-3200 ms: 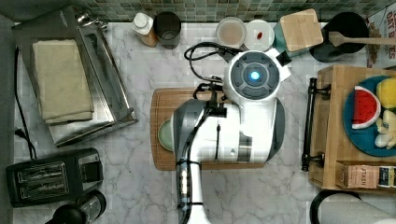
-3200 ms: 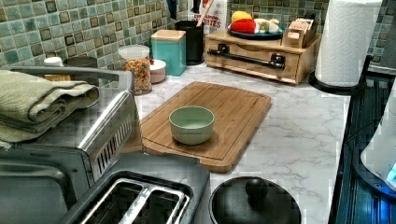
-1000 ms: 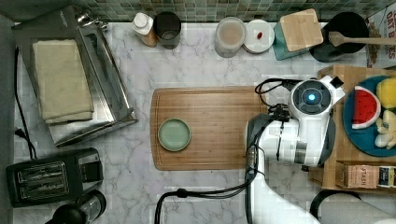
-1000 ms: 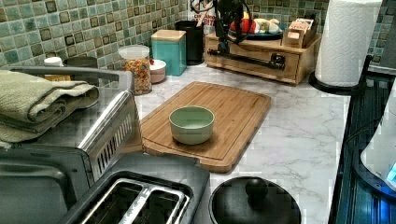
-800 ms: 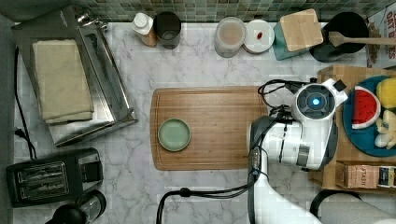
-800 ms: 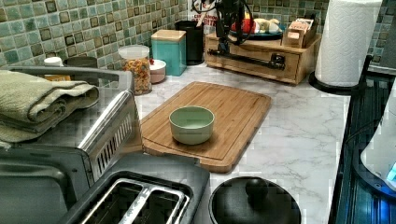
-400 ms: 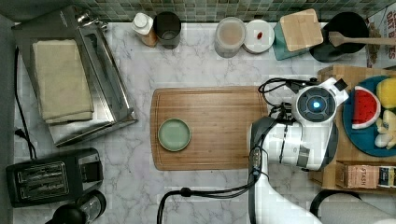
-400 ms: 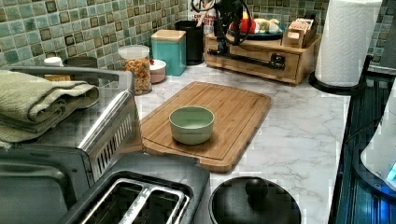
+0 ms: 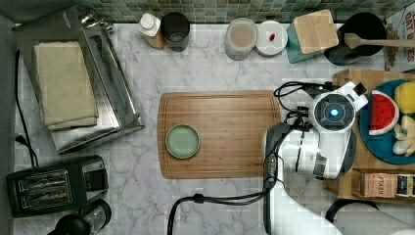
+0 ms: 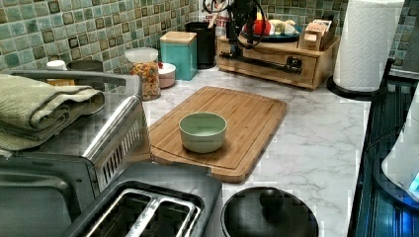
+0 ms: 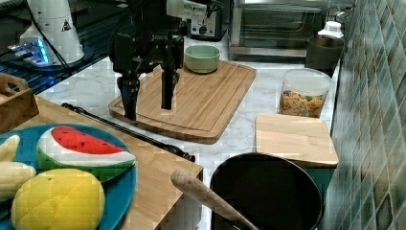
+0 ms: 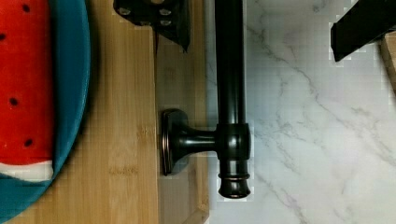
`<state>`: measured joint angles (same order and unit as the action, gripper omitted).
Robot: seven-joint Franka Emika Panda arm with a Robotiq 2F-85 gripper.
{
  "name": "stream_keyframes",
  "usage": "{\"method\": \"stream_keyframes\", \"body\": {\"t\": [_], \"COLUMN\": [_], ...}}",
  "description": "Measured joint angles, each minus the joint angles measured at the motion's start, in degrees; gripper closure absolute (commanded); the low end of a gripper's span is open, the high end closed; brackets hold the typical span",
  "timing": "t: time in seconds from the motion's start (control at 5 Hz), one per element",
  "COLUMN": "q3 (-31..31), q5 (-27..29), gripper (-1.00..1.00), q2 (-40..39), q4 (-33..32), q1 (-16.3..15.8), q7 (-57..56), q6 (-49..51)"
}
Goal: Open the drawer.
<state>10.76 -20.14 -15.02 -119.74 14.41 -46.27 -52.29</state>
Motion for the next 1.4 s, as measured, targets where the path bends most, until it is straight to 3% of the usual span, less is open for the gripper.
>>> {"method": "stream_keyframes", "body": {"t": [0.6, 1.4], "q3": [1.17, 1.39], "q5": [2.77, 3.89], "gripper": [-1.0, -1.0], "q2": [-5.83, -6.84], "q4": [-1.45, -4.59], "q1": [1.22, 1.61], "q7": [-0.39, -0.34], "q6": [-5.51, -6.35]}}
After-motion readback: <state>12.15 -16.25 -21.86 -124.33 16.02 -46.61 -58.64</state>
